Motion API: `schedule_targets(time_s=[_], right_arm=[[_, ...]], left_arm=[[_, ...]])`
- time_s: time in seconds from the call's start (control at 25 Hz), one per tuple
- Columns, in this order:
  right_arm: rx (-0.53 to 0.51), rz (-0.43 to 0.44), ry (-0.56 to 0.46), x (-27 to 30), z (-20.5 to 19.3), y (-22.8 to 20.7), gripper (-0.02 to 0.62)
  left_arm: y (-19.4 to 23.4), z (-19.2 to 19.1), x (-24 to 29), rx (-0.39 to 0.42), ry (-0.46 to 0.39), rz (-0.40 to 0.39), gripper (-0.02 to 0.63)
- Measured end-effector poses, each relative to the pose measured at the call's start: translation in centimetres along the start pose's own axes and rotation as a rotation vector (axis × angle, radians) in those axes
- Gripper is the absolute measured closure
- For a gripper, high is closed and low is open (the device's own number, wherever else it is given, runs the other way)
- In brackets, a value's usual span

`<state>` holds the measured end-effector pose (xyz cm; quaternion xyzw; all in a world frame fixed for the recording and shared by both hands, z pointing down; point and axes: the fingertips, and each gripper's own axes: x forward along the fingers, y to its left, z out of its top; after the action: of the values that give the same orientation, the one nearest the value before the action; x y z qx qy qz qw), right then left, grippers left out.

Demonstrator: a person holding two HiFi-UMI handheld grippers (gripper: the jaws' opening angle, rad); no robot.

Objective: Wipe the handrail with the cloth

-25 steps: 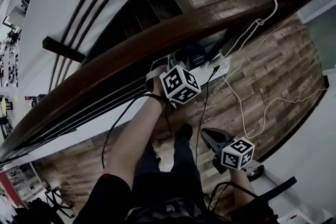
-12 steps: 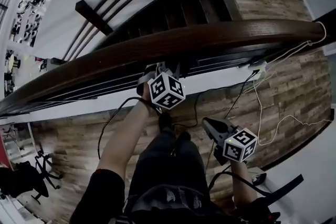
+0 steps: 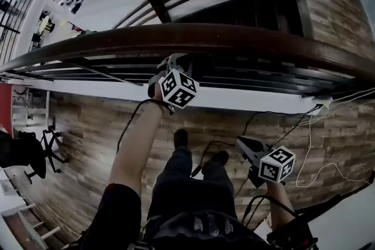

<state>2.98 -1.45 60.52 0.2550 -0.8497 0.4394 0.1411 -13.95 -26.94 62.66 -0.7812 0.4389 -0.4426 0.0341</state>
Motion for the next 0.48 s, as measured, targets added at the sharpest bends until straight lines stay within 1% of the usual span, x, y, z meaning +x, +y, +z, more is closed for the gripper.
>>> schedule_targets(time_s=[0.12,0.28,0.4,0.48], right_arm=[[-0.031,0.02,0.007,3.6,0.7,3.1,0.594],[-0.05,0.032,-0.019,8.9,2.8,7.5,0.594],[-0.059,0.067,-0.017,14.1,4.6,11.4,0.594],[-0.069,0.076,-0.003,17.1,5.2,13.2,0.594]], left_arm=[[4.8,-5.5,-2.1,-0.028,0.029,0.034,0.563],[11.5,-13.0,-5.1,-0.076,0.047,0.098,0.565],[17.9,-20.2,-7.4,-0.108,0.115,0.144,0.563],[21.2,-24.4,-8.2,-0.095,0.176,0.162,0.563]])
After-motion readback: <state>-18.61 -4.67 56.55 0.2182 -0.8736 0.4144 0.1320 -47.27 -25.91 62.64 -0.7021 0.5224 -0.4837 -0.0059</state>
